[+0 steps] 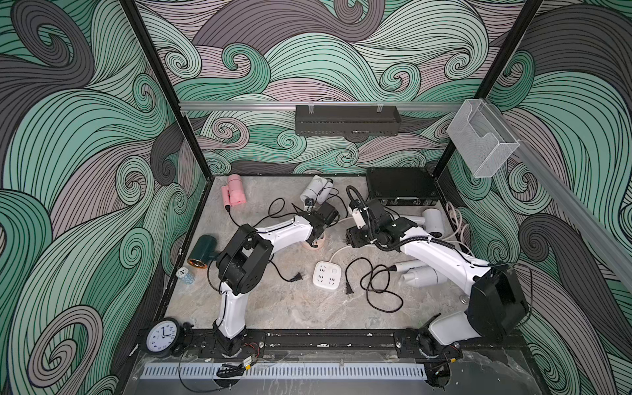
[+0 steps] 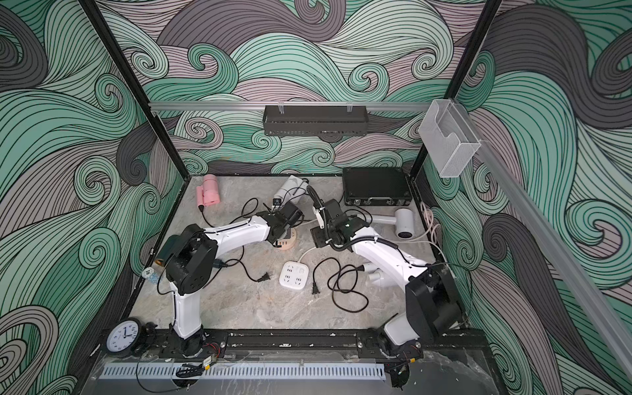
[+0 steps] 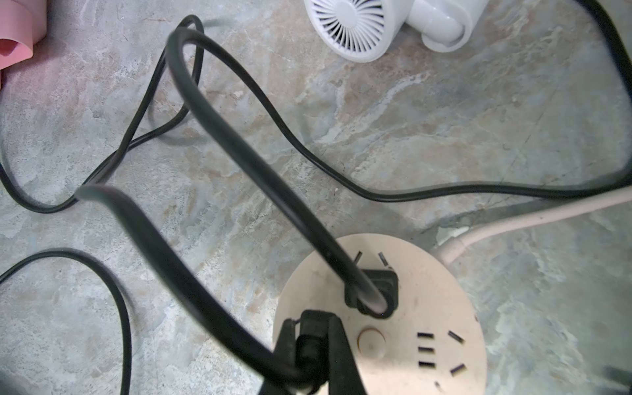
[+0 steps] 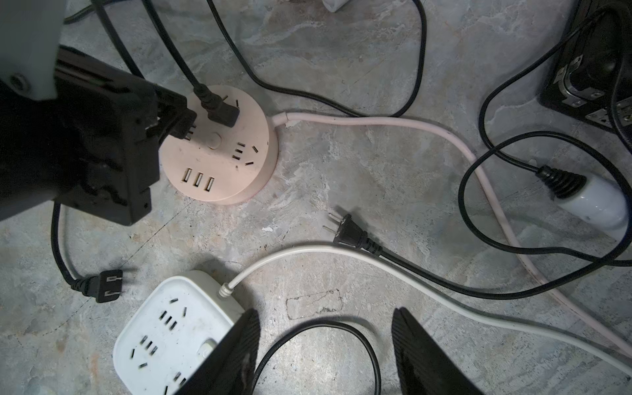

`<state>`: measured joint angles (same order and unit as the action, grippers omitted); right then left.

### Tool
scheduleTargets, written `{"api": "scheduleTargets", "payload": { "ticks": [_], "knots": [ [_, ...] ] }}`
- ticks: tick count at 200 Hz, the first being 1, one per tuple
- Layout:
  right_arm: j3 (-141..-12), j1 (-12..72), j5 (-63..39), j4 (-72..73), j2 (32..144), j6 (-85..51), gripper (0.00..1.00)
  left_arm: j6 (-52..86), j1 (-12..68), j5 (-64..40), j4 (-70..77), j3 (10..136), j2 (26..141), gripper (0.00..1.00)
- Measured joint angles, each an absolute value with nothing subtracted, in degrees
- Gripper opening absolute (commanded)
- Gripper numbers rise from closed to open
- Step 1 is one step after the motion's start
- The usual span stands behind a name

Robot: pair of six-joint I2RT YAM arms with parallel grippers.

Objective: Charge the blow dryers
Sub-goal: Insert the plug into the socket.

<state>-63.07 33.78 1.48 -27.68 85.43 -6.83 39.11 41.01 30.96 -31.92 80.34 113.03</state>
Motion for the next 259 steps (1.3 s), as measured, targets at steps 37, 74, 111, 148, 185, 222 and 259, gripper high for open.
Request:
{"api": "scheduleTargets", "payload": {
  "ticks": [37, 74, 111, 148, 185, 222, 259],
  "knots": [
    [-63.1, 33.8, 1.5, -27.7, 85.4, -6.9, 0.63, 39.6, 41.0, 32.0, -28.1, 76.2, 111.2, 0.00],
    [-63.1, 33.8, 1.5, -27.7, 85.4, -6.9, 0.63, 39.5, 41.3, 32.6, -26.7, 75.3, 111.0, 0.00],
    [-63.1, 33.8, 1.5, -28.0, 85.4, -6.9, 0.63, 39.3, 41.3, 32.8, -26.9, 75.5, 111.3, 0.00],
    [-63.1, 33.8, 1.5, -28.1, 85.4, -6.9, 0.63, 39.5, 41.8, 32.8, -26.7, 74.7, 111.1, 0.00],
    [-63.2, 33.8, 1.5, -28.4, 85.4, -6.9, 0.63, 39.9, 42.2, 32.0, -26.3, 73.5, 111.2, 0.00],
    [-63.5, 33.8, 1.5, -28.6, 85.4, -6.8, 0.63, 40.3, 42.9, 32.5, -27.3, 74.2, 112.0, 0.00],
    [-64.0, 33.8, 1.4, -29.3, 85.4, -6.8, 0.64, 40.5, 42.2, 32.1, -28.5, 75.4, 112.4, 0.00]
  ]
}}
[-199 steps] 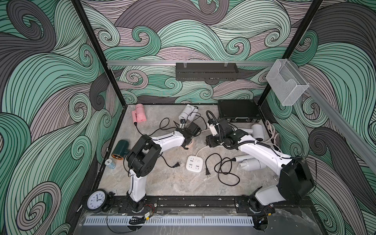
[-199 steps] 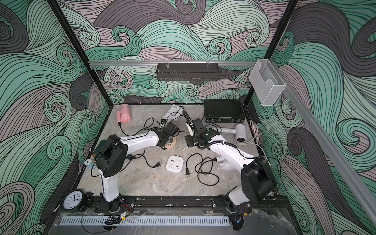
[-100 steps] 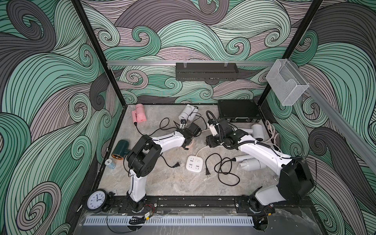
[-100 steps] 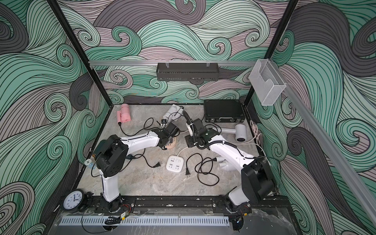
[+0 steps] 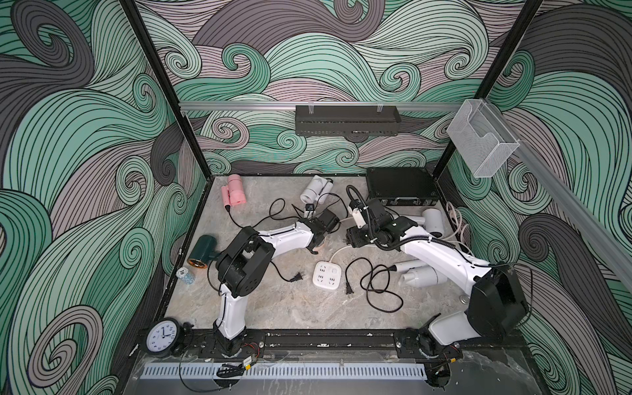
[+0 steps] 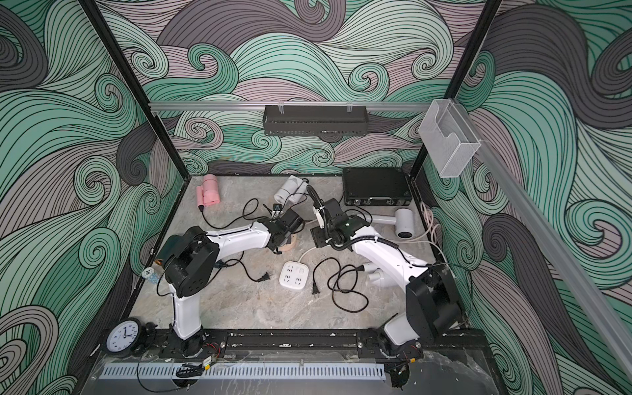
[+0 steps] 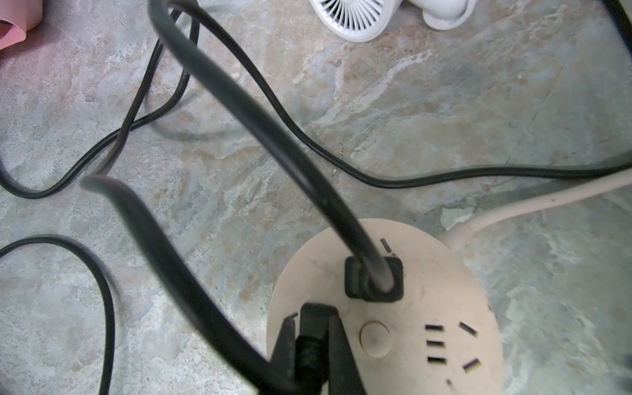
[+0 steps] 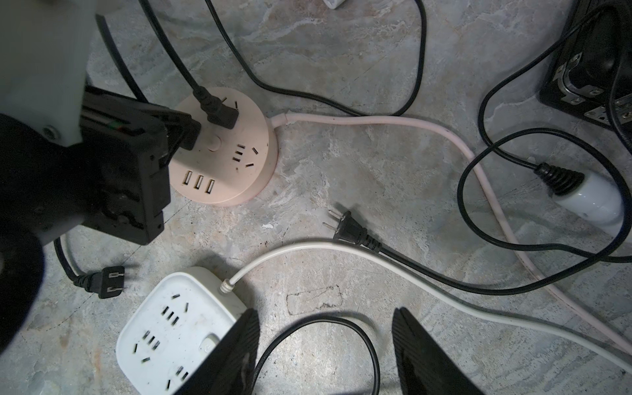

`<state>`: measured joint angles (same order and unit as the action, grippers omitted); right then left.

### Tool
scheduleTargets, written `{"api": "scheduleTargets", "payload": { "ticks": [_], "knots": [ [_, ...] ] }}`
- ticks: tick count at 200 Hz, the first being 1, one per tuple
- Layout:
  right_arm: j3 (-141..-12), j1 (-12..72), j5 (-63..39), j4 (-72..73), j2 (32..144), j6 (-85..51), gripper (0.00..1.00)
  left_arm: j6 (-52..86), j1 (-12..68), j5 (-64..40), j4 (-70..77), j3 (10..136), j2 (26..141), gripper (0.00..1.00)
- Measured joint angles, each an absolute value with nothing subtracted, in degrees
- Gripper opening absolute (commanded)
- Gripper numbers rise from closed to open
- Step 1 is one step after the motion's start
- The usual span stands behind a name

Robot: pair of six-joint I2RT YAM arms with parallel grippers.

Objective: Charge the blow dryers
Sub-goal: Insert the plug into the socket.

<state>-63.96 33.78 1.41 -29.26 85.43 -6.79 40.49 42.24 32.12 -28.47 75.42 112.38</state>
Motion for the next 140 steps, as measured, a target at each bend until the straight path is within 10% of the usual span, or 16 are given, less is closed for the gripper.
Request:
{"api": "scheduleTargets", "payload": {
  "ticks": [140],
  "knots": [
    [-65.6, 33.8, 1.2, -31.2, 86.0, -6.2, 0.62, 29.6, 39.0, 24.4, -31.3, 77.8, 111.7, 0.00]
  ]
}}
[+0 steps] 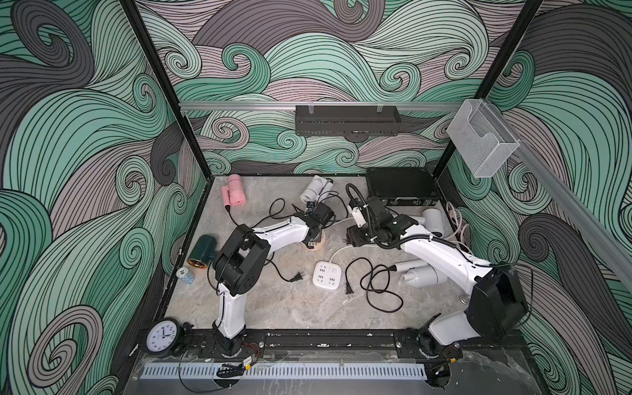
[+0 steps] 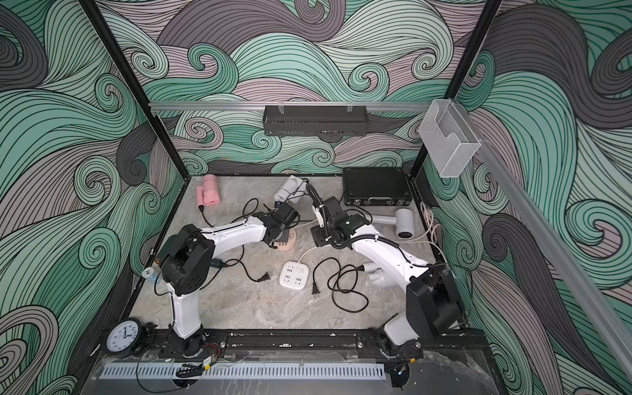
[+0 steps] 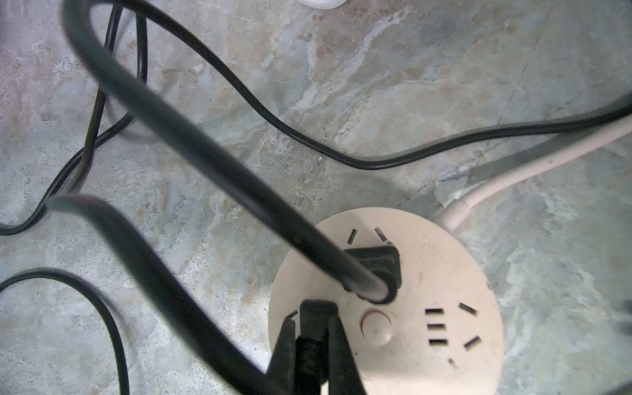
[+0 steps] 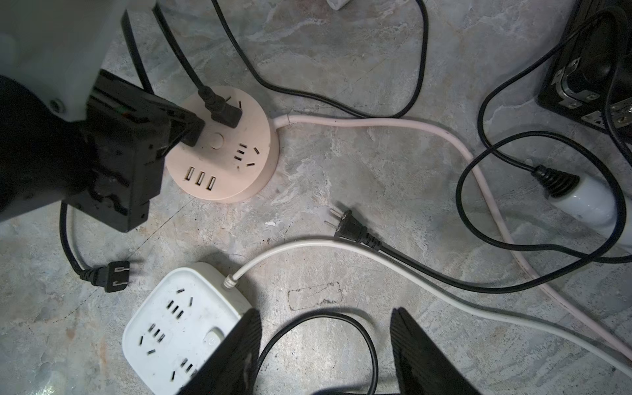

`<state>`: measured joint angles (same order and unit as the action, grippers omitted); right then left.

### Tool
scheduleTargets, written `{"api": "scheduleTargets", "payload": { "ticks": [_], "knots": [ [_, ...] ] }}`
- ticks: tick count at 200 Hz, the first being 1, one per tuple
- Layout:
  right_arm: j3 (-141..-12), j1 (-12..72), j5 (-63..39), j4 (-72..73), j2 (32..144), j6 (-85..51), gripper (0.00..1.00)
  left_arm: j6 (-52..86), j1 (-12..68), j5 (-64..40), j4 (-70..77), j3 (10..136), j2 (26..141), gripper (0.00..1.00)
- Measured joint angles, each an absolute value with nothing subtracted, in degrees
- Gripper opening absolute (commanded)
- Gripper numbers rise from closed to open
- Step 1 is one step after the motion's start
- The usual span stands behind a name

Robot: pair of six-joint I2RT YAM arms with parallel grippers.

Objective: Charge the blow dryers
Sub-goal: Insert the plug into the socket.

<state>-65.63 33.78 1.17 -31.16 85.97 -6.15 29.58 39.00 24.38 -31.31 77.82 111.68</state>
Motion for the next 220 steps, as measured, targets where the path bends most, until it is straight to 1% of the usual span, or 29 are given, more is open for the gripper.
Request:
{"api": "scheduleTargets", "payload": {
  "ticks": [13, 35, 62, 91, 123, 141, 172, 220],
  "knots": [
    [-65.6, 33.8, 1.4, -31.0, 86.7, -5.9, 0.62, 29.1, 38.9, 24.0, -31.3, 77.9, 111.7, 0.05],
    [-64.5, 33.8, 1.8, -29.6, 87.9, -4.8, 0.62, 28.8, 38.7, 23.4, -31.6, 78.3, 111.7, 0.16],
    [-63.4, 33.8, 2.1, -29.1, 89.7, -4.3, 0.62, 28.7, 38.4, 21.9, -33.0, 78.4, 111.6, 0.24],
    [-63.5, 33.8, 2.0, -28.5, 91.2, -3.4, 0.63, 28.5, 38.3, 20.4, -35.2, 78.2, 111.1, 0.35],
    [-64.2, 33.7, 2.0, -28.5, 91.4, -2.3, 0.65, 27.8, 38.3, 18.2, -36.8, 77.8, 108.8, 0.43],
    [-64.8, 33.6, 1.9, -28.5, 91.6, -2.0, 0.67, 27.0, 38.3, 16.5, -37.1, 77.5, 106.5, 0.45],
    [-65.0, 33.1, 1.5, -28.5, 92.8, -1.2, 0.68, 25.4, 37.9, 12.0, -37.4, 75.4, 101.6, 0.45],
    [-65.2, 31.9, 0.8, -29.7, 94.7, 0.5, 0.72, 24.7, 35.9, 1.6, -37.3, 65.2, 92.1, 0.45]
  ]
}}
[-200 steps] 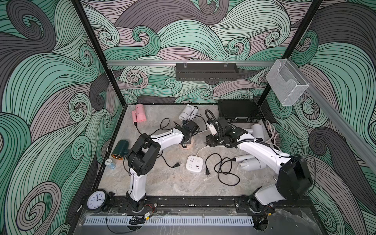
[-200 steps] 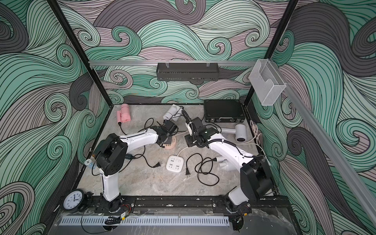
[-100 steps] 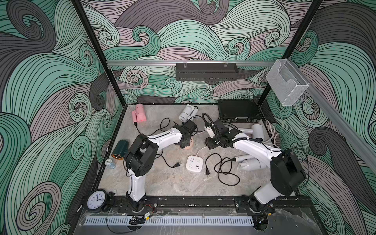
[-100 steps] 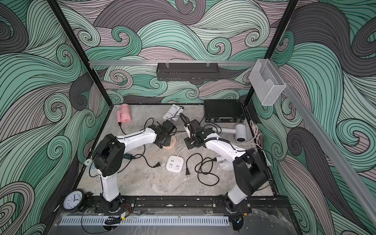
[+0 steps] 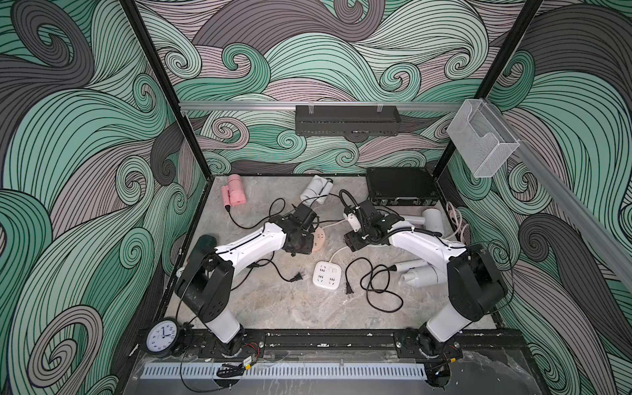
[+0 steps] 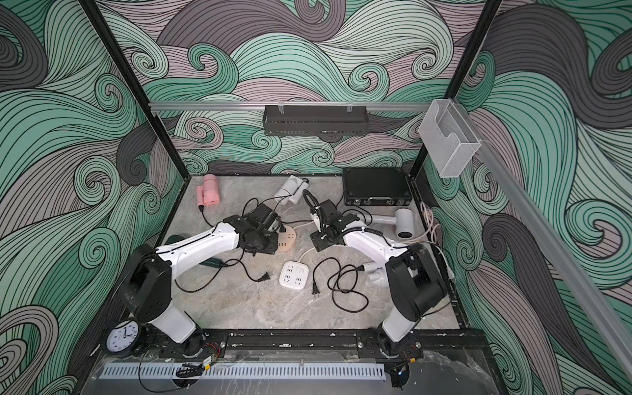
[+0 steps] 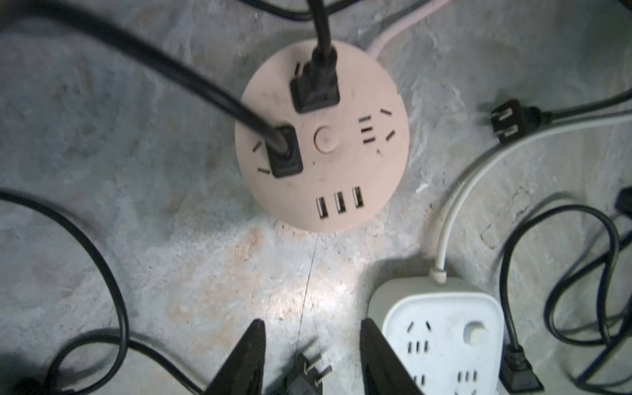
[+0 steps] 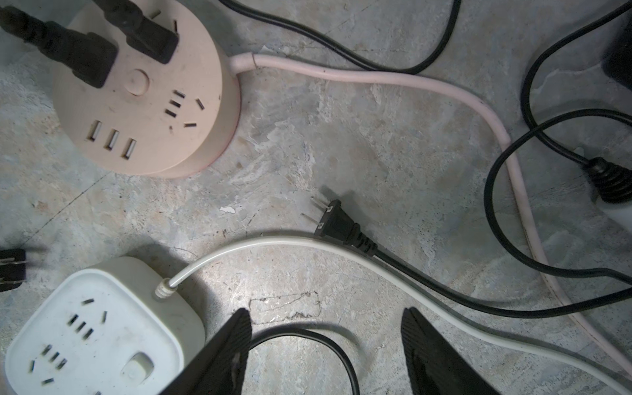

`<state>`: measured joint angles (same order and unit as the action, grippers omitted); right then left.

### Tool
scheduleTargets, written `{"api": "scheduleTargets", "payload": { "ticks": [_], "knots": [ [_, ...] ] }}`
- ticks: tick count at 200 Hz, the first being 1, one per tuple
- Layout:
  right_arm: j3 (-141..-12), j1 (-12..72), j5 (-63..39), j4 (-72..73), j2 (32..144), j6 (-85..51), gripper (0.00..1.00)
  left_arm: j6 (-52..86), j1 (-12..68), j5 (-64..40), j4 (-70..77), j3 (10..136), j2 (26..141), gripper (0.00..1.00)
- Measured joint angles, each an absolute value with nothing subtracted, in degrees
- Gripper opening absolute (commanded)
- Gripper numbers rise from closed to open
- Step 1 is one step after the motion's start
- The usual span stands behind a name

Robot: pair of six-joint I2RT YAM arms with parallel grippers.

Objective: Charge the blow dryers
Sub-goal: Insert the plug into the socket, then pick up the plug from the center of the board.

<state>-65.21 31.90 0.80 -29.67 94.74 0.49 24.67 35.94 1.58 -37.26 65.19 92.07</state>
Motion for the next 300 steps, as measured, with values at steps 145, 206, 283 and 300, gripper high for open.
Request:
{"api": "scheduleTargets", "payload": {
  "ticks": [145, 206, 283, 300],
  "knots": [
    [-76.5, 28.7, -1.3, -33.3, 111.1, 7.5, 0.54, 27.5, 30.7, -6.0, -36.3, 56.1, 77.7, 0.45],
    [-76.6, 28.6, -3.0, -34.3, 112.9, 8.3, 0.51, 27.6, 29.2, -6.5, -36.3, 55.4, 77.7, 0.44],
    [-79.9, 28.6, -0.8, -36.2, 116.0, 8.8, 0.22, 27.6, 28.3, -6.6, -36.4, 55.4, 77.1, 0.44],
    [-80.1, 28.6, -0.6, -36.1, 116.0, 8.9, 0.19, 27.7, 28.3, -6.6, -36.5, 55.4, 76.5, 0.44]
  ]
}}
